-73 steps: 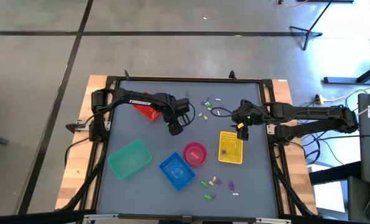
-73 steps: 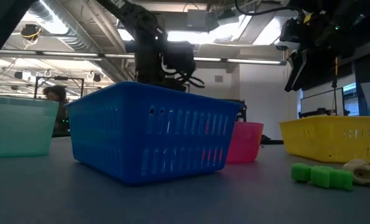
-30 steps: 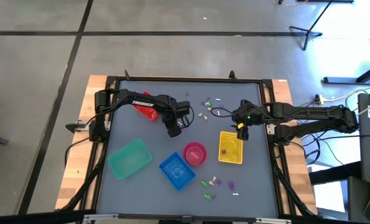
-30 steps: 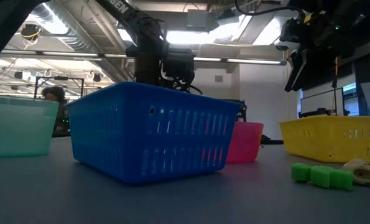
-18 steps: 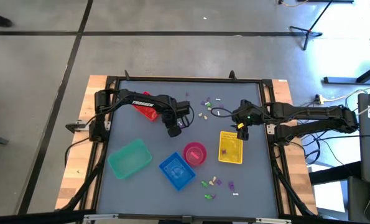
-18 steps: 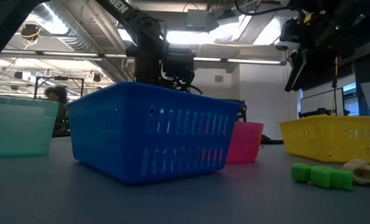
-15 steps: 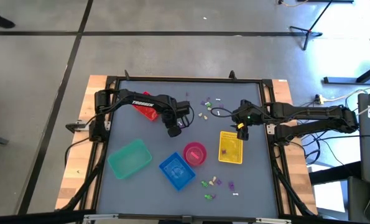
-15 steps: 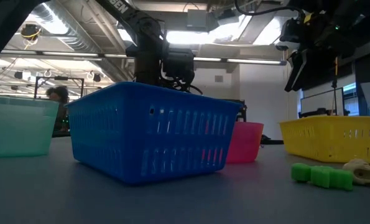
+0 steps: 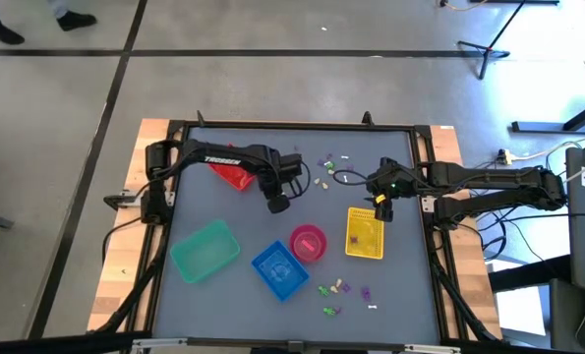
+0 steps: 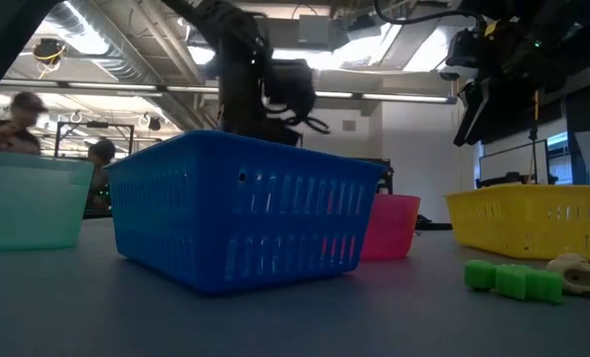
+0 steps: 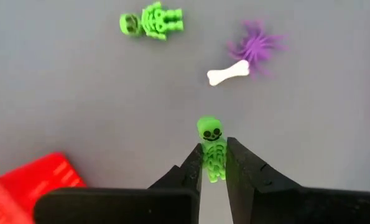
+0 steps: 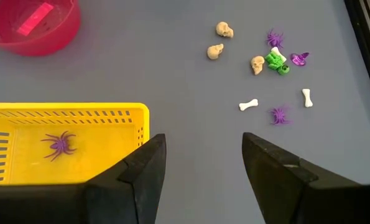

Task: Sort Halloween decoration
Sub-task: Put the green skeleton toy into the red bin, then put the white skull toy into the pink bin

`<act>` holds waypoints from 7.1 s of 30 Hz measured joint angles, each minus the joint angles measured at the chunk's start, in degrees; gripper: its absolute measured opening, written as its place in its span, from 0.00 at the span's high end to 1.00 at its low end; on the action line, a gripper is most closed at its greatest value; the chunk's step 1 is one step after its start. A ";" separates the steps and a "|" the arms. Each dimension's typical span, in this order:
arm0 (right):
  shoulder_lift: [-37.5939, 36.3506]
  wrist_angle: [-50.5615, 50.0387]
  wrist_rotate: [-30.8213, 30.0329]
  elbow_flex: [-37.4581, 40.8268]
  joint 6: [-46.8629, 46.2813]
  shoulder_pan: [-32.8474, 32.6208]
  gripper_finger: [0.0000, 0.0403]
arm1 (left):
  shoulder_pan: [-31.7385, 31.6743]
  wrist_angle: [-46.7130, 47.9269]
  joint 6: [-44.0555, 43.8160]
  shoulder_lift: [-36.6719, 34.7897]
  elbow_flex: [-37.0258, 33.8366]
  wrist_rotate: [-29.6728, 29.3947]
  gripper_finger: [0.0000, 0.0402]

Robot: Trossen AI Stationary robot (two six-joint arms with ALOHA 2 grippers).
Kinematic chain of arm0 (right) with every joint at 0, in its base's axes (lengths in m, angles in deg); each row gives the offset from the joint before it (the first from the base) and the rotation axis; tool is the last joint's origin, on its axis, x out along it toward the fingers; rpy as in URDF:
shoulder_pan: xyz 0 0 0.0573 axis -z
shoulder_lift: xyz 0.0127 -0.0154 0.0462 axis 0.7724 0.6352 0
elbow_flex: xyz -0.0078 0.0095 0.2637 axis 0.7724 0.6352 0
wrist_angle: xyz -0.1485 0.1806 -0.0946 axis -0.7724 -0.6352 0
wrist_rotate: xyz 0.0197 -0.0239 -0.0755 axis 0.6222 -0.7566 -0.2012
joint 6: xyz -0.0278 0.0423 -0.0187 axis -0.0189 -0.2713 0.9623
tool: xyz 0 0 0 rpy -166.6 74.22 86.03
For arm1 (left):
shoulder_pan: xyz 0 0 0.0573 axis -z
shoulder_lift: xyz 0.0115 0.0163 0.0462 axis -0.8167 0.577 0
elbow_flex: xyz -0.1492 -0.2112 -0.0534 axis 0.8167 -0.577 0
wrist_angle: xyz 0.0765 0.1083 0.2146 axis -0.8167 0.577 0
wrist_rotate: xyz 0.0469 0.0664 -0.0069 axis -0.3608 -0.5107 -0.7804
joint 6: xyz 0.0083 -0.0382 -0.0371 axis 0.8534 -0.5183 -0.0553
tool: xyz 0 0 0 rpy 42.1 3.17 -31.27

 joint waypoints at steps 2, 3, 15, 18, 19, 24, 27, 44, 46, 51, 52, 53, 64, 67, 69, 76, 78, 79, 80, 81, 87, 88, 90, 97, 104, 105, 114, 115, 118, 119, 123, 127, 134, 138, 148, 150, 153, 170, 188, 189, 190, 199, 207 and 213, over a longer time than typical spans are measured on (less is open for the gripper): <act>0.00 0.05 0.00 0.00 0.02 0.00 0.48 | -0.01 0.97 1.91 -0.02 2.22 -0.07 0.93; 0.00 0.09 0.00 0.00 0.01 0.00 0.48 | -0.04 2.06 2.71 -0.02 3.45 -0.18 0.93; 0.00 1.29 0.00 0.00 0.00 0.00 0.48 | -2.67 19.12 12.11 -0.11 18.47 -2.52 0.93; 0.00 1.38 0.00 0.00 0.01 0.00 0.48 | -3.68 23.99 13.03 -0.12 19.89 -4.52 0.93; 0.00 1.42 0.00 0.00 0.00 0.00 0.48 | -4.14 25.40 13.29 -0.13 19.94 -5.42 0.93; 0.00 2.65 0.00 0.00 0.01 0.00 0.48 | -6.86 30.97 12.62 -0.24 18.36 -12.52 0.93; 0.00 2.84 0.00 -0.02 0.02 0.00 0.48 | -8.85 31.61 11.38 -0.11 16.28 -13.99 0.93; 0.00 2.82 0.00 -0.02 0.02 0.00 0.48 | -12.22 31.29 10.20 -0.13 5.20 -13.42 0.93; 0.00 2.82 0.00 -0.02 0.02 0.00 0.48 | -12.22 31.31 10.15 -0.13 4.47 -13.41 0.93; 0.00 2.82 0.00 -0.02 0.02 0.00 0.48 | -12.22 31.29 10.11 -0.13 3.72 -13.40 0.93; 0.00 2.82 0.00 -0.02 0.02 0.00 0.48 | -12.22 31.28 10.11 -0.13 3.70 -13.40 0.93; 0.00 2.82 0.00 -0.02 0.02 0.00 0.48 | -12.22 31.29 10.09 -0.13 3.70 -13.40 0.93; 0.00 2.82 0.00 -0.02 0.04 0.00 0.48 | -12.22 30.96 10.04 -0.13 3.70 -14.03 0.93; 0.00 2.82 0.00 -0.02 0.03 0.00 0.48 | -12.22 30.62 10.04 -0.13 3.70 -14.05 0.93; 0.00 2.82 0.00 -0.02 0.03 0.00 0.48 | -12.22 30.12 10.04 -0.13 3.70 -14.04 0.93; 0.00 2.82 0.00 -0.02 0.04 0.00 0.48 | -12.22 28.88 10.08 -0.13 3.70 -13.89 0.85; 0.00 2.82 0.00 -0.02 0.03 0.00 0.48 | -12.22 28.71 9.05 -0.13 3.70 -14.42 0.80; 0.00 2.82 0.00 -0.02 0.04 0.00 0.48 | -12.22 28.73 8.73 -0.13 3.70 -14.77 0.77; 0.00 2.81 0.00 -0.02 0.04 0.00 0.48 | -12.22 28.72 8.70 -0.13 3.70 -15.02 0.75; 0.00 2.82 0.00 -0.02 0.04 0.00 0.48 | -12.22 28.69 8.71 -0.13 3.70 -15.08 0.73; 0.00 2.80 0.00 -0.02 0.04 0.00 0.48 | -12.22 28.32 8.71 -0.13 3.70 -15.07 0.66; 0.00 2.80 0.00 -0.02 0.04 0.00 0.48 | -12.22 28.32 8.70 -0.12 3.70 -14.98 0.66; 0.00 2.80 0.00 -0.02 0.03 0.00 0.48 | -12.22 28.30 8.71 -0.13 3.70 -14.88 0.65; 0.00 2.88 -0.02 -0.02 -1.14 0.00 0.48 | -12.17 24.77 12.85 -4.46 3.70 -14.88 0.65; 0.00 9.17 -0.10 -0.02 -10.74 0.00 0.48 | -12.08 16.11 15.16 -13.72 3.70 -11.99 0.65; 0.00 10.64 -0.05 -0.02 -10.79 0.00 0.48 | -11.97 15.57 15.16 -15.03 3.70 -10.78 0.65; 0.47 20.45 -0.70 -0.02 -10.47 0.00 0.48 | -7.31 -6.01 9.90 -35.91 -16.02 -7.57 0.65; 0.85 21.76 -1.18 -0.02 -10.49 0.00 0.48 | -6.49 -8.52 7.98 -38.52 -18.95 -7.28 0.65; 2.78 26.51 -3.37 -0.02 -10.57 0.01 0.48 | -3.56 -15.44 2.70 -45.13 -25.98 -6.15 0.65; 3.60 28.07 -3.96 -0.02 -10.96 0.01 0.48 | -2.40 -17.27 1.62 -46.89 -27.85 -5.68 0.65; 7.48 33.11 -5.89 -0.04 -15.18 0.13 0.48 | 2.20 -24.61 -1.98 -52.35 -33.89 -5.46 0.65; 11.84 33.76 -7.87 -0.07 -17.93 0.13 0.48 | 5.77 -29.56 -4.49 -54.53 -37.08 -5.99 0.65; 20.86 34.13 -13.11 -0.07 -18.47 0.46 0.48 | 9.47 -32.53 -4.80 -54.40 -38.31 -6.03 0.65; 25.64 35.47 -13.50 -0.07 -19.79 2.71 0.48 | 10.54 -32.65 -4.80 -54.36 -38.31 -6.06 0.65; 31.57 36.56 -0.16 -0.07 -26.56 8.46 0.48 | 10.97 -32.66 -4.80 -54.36 -38.31 -6.99 0.65; 32.26 36.68 -0.04 -0.07 -26.96 8.74 0.48 | 10.95 -32.66 -4.80 -54.36 -38.31 -7.78 0.65; 33.09 36.90 -0.15 -0.07 -27.04 8.75 0.48 | 10.95 -32.70 -4.80 -54.36 -38.31 -7.91 0.65; 39.71 40.65 -3.02 -0.10 -27.04 8.66 0.48 | 10.95 -32.81 -4.56 -54.34 -38.31 -7.89 0.65; 41.00 43.76 -2.56 -0.04 -23.83 8.61 0.48 | 10.95 -32.79 -4.38 -54.34 -38.31 -7.87 0.65; 41.00 43.77 -2.54 -0.04 -23.54 8.61 0.48 | 10.93 -32.79 -4.38 -54.34 -38.31 -7.87 0.65; 41.07 43.80 -2.56 -0.04 -22.94 8.61 0.48 | 10.95 -32.81 -4.38 -54.34 -38.31 -7.87 0.65; 44.41 45.45 -0.94 -0.21 -19.38 8.61 0.49 | 10.93 -32.77 -4.40 -54.34 -38.31 -7.85 0.65; 44.54 45.51 -0.21 -0.22 -19.26 8.61 0.67 | 10.95 -32.78 -4.43 -54.34 -38.31 -7.87 0.65; 44.59 45.44 -0.04 -0.22 -19.26 8.57 0.79 | 10.95 -32.79 -4.45 -54.34 -38.31 -7.87 0.65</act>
